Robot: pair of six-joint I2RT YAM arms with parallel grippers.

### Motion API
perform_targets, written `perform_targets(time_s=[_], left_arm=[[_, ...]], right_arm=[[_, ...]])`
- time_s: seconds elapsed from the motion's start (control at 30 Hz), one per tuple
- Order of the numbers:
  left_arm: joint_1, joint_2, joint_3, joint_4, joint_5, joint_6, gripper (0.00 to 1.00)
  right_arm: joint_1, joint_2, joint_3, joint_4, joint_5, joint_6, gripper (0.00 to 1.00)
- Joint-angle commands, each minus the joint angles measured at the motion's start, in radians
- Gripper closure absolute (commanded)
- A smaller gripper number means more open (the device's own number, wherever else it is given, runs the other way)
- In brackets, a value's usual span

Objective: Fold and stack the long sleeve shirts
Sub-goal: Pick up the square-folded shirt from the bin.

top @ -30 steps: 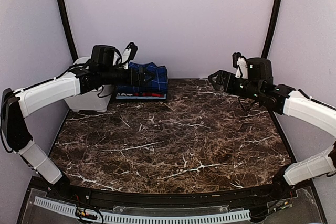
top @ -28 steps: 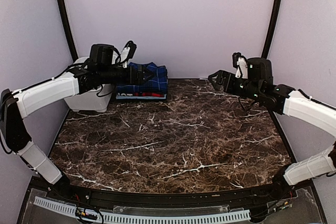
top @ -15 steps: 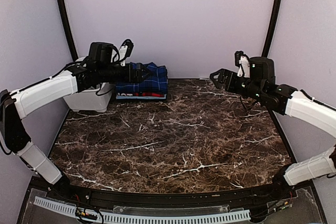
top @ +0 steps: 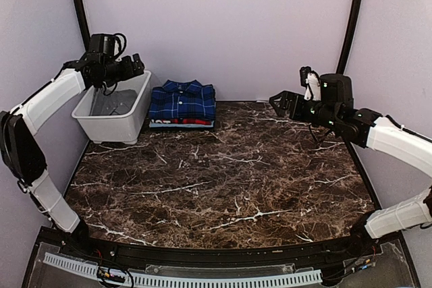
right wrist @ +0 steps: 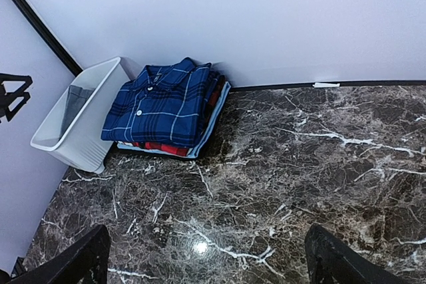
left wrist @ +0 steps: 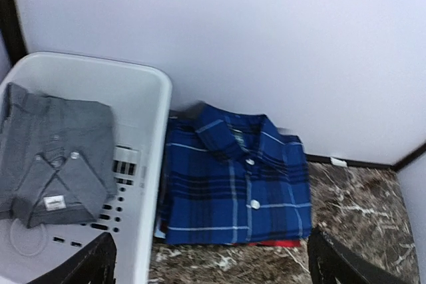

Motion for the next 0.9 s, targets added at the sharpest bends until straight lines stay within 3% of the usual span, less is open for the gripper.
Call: perform_targets(time_s=[0.0, 0.2, 0.53, 0.87], left_arm=[[0.086, 0.091, 0.106, -0.123, -0.159, -0.050, 0.01], [0.191, 0.272, 0.258, -0.190, -0.252, -0.029, 0.01], [0.344, 0.471, 0.381, -0.178, -0.318, 0.046, 0.02], [0.391, 0.602, 0.485, -0.079, -0.338, 0.089, 0.10]], right_arm=[[-0.006, 0.005, 0.026, 0.008, -0.028, -0.019, 0.01], [-0.006, -0.002, 0.019, 0.008, -0.032, -0.024, 0.01], [-0.006, 0.003, 0.001, 0.027, -0.036, -0.038, 0.01], [-0.006, 0.042, -0.004, 0.064, -0.053, -0.052, 0.01]])
